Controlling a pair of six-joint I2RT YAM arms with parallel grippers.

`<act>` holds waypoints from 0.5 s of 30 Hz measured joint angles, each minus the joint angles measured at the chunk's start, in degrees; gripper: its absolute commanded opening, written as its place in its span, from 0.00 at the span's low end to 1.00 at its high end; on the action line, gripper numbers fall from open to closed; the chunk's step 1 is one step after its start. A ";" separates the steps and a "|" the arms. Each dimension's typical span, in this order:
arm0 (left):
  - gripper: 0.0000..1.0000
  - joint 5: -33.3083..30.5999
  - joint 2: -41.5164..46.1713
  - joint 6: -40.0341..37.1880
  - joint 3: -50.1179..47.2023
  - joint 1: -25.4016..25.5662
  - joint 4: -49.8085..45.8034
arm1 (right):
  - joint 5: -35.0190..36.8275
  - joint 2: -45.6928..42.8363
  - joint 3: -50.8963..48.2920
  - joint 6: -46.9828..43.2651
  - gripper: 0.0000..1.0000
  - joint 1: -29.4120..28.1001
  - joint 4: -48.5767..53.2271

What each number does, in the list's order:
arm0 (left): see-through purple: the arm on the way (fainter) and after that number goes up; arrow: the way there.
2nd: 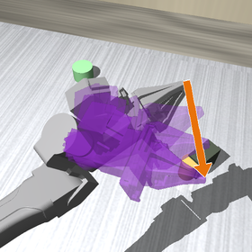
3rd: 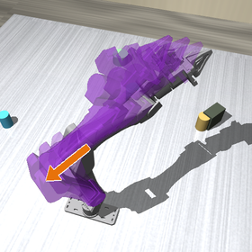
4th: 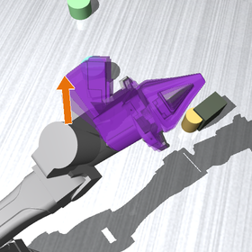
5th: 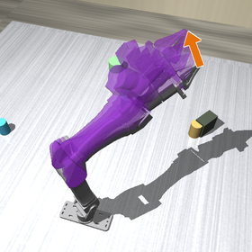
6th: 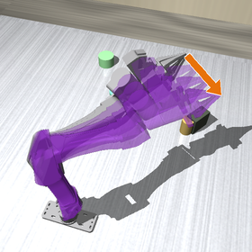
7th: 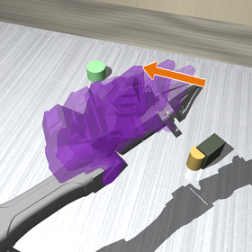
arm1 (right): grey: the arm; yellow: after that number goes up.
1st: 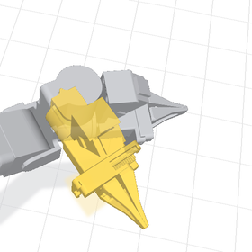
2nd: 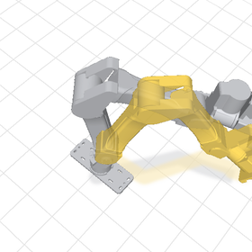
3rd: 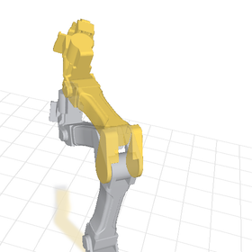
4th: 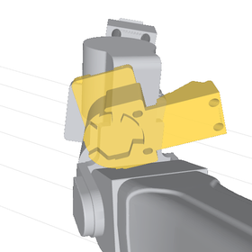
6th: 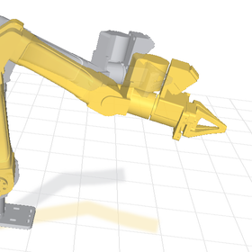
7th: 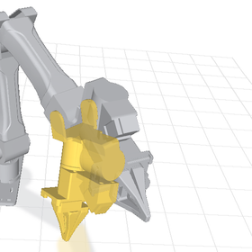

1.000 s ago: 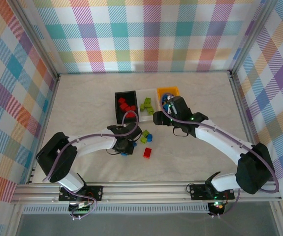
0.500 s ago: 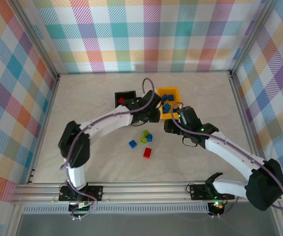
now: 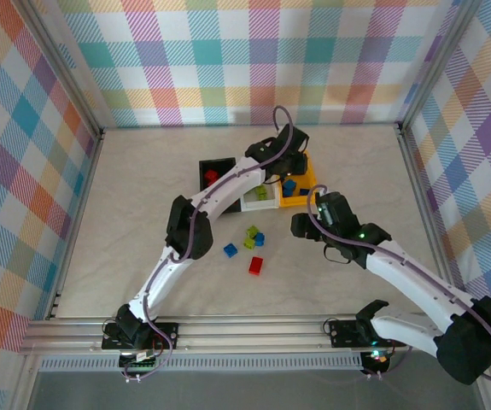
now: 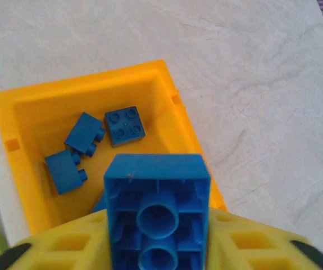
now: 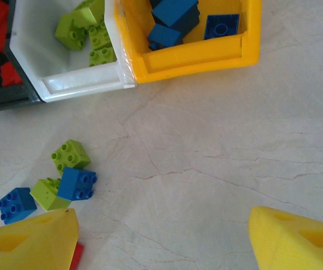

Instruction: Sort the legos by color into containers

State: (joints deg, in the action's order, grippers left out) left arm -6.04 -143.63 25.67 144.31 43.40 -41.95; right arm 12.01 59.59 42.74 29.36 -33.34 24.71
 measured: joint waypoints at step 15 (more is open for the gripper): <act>0.94 1.73 21.14 0.98 -32.92 0.79 2.51 | -0.70 1.62 0.00 0.00 0.84 0.00 -0.02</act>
State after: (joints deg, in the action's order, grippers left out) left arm -4.32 -122.50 26.65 111.39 44.18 -39.44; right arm 11.31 61.21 42.74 29.36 -33.34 24.69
